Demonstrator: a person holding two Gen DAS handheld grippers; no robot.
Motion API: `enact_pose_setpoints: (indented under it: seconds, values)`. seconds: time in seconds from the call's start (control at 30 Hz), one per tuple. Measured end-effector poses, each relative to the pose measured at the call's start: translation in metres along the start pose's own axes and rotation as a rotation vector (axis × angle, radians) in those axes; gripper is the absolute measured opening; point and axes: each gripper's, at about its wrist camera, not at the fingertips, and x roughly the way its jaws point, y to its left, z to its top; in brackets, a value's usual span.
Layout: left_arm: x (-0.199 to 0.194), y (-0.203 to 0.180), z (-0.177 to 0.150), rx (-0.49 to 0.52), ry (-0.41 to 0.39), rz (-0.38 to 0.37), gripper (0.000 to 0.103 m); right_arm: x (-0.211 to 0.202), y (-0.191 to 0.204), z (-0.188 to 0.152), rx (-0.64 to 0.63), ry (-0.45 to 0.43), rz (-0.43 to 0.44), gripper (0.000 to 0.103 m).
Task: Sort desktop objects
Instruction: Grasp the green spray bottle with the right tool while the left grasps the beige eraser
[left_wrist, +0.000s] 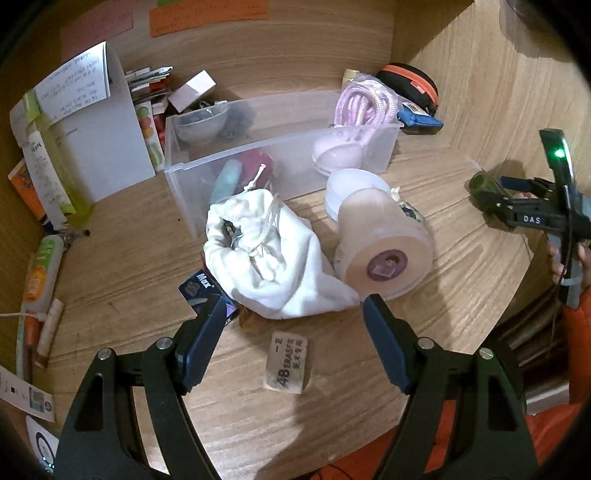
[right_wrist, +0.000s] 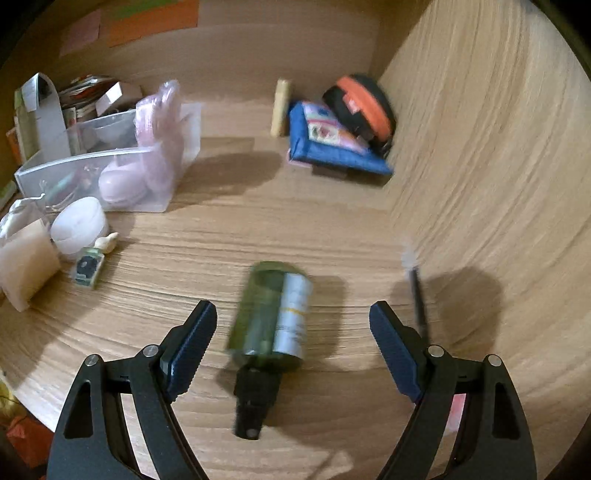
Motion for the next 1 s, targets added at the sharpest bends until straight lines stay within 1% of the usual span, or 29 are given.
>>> enact_pose_setpoints:
  seconds: [0.13, 0.17, 0.23, 0.27, 0.33, 0.4, 0.5, 0.57, 0.63, 0.7, 0.73, 0.8, 0.83, 0.87, 0.9, 0.93, 0.97, 1.0]
  values:
    - [-0.001, 0.001, -0.003, -0.006, 0.004, 0.002, 0.076, 0.009, -0.002, -0.001, 0.014, 0.019, 0.072, 0.080]
    - [-0.001, 0.002, -0.004, -0.009, 0.007, 0.004, 0.076, 0.012, -0.004, -0.001, 0.023, 0.025, 0.080, 0.078]
    - [-0.001, 0.003, -0.007, -0.017, 0.014, 0.005, 0.076, 0.017, -0.005, -0.001, 0.036, 0.045, 0.087, 0.071]
    - [0.000, 0.003, -0.009, -0.022, 0.016, 0.005, 0.076, 0.020, -0.007, -0.002, 0.046, 0.055, 0.093, 0.064]
    - [0.000, 0.005, -0.012, -0.028, 0.018, 0.003, 0.076, 0.020, -0.011, -0.003, 0.070, 0.048, 0.110, 0.059]
    - [0.000, 0.007, -0.016, -0.038, 0.019, 0.001, 0.076, 0.017, -0.015, -0.003, 0.082, 0.043, 0.115, 0.038]
    - [0.000, 0.011, -0.021, -0.048, 0.016, -0.009, 0.076, 0.015, -0.016, -0.002, 0.096, 0.033, 0.142, 0.038]
    - [-0.002, 0.012, -0.025, -0.044, 0.008, -0.036, 0.075, 0.012, -0.014, -0.001, 0.092, 0.015, 0.135, 0.038]
    - [-0.002, 0.010, -0.028, -0.042, 0.006, -0.041, 0.071, 0.008, -0.010, 0.000, 0.084, -0.001, 0.148, 0.038]
    - [0.000, 0.008, -0.029, -0.031, 0.014, -0.032, 0.062, 0.004, -0.003, 0.002, 0.066, -0.012, 0.180, 0.038]
    - [0.003, 0.007, -0.031, -0.027, 0.022, -0.028, 0.061, 0.004, 0.000, 0.004, 0.057, -0.016, 0.187, 0.038]
    - [0.008, 0.005, -0.033, -0.024, 0.036, -0.033, 0.053, -0.001, 0.010, 0.005, 0.027, -0.028, 0.198, 0.038]
    - [0.010, 0.005, -0.034, -0.024, 0.042, -0.035, 0.051, -0.003, 0.015, 0.005, 0.016, -0.033, 0.204, 0.038]
    - [0.010, 0.004, -0.035, -0.024, 0.026, -0.029, 0.048, -0.006, 0.019, 0.005, 0.006, -0.038, 0.211, 0.038]
    - [0.010, 0.004, -0.035, -0.032, 0.023, -0.040, 0.043, -0.007, 0.023, 0.006, -0.004, -0.043, 0.221, 0.038]
    - [0.010, 0.005, -0.035, -0.043, 0.016, -0.047, 0.040, -0.010, 0.028, 0.007, -0.014, -0.049, 0.233, 0.038]
    - [0.010, 0.006, -0.035, -0.052, 0.012, -0.053, 0.034, -0.013, 0.031, 0.007, -0.021, -0.055, 0.240, 0.038]
    - [0.010, 0.007, -0.035, -0.057, 0.007, -0.050, 0.025, -0.015, 0.036, 0.008, -0.030, -0.061, 0.248, 0.038]
